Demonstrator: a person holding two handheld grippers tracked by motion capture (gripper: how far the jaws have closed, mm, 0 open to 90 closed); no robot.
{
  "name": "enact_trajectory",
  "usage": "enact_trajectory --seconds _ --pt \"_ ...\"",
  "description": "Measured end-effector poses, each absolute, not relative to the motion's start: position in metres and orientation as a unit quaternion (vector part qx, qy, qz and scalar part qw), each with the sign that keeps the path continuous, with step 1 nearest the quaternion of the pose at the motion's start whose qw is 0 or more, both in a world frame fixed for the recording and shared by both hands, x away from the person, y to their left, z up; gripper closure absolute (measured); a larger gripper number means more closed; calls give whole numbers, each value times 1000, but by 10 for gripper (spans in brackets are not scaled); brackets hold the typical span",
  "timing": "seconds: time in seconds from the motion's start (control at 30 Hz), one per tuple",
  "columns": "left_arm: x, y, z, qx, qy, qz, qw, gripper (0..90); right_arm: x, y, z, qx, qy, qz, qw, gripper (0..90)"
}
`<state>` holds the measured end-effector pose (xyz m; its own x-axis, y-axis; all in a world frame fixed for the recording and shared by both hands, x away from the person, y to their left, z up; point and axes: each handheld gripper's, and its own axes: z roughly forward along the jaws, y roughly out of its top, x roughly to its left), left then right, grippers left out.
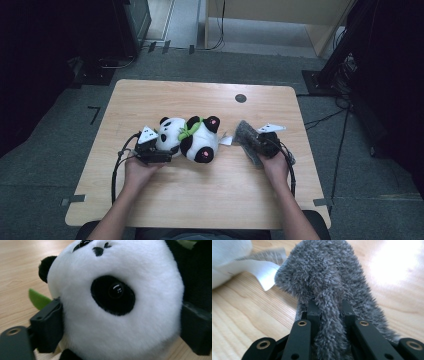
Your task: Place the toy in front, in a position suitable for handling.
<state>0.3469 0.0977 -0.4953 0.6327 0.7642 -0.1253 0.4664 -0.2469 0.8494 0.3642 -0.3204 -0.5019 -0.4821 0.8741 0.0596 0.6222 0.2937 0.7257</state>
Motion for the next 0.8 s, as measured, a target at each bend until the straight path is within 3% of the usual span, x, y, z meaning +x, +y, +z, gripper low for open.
enact_trajectory --seconds 0.23,0.57,0.8 --pt "346 98 -495 769 403 159 470 141 366 -316 -465 474 770 399 153 765" --pt "341 99 -495 772 397 165 468 119 378 -288 -397 425 787 414 170 763" --pt "341 99 -494 773 398 164 465 129 392 -257 -371 389 804 422 155 760"
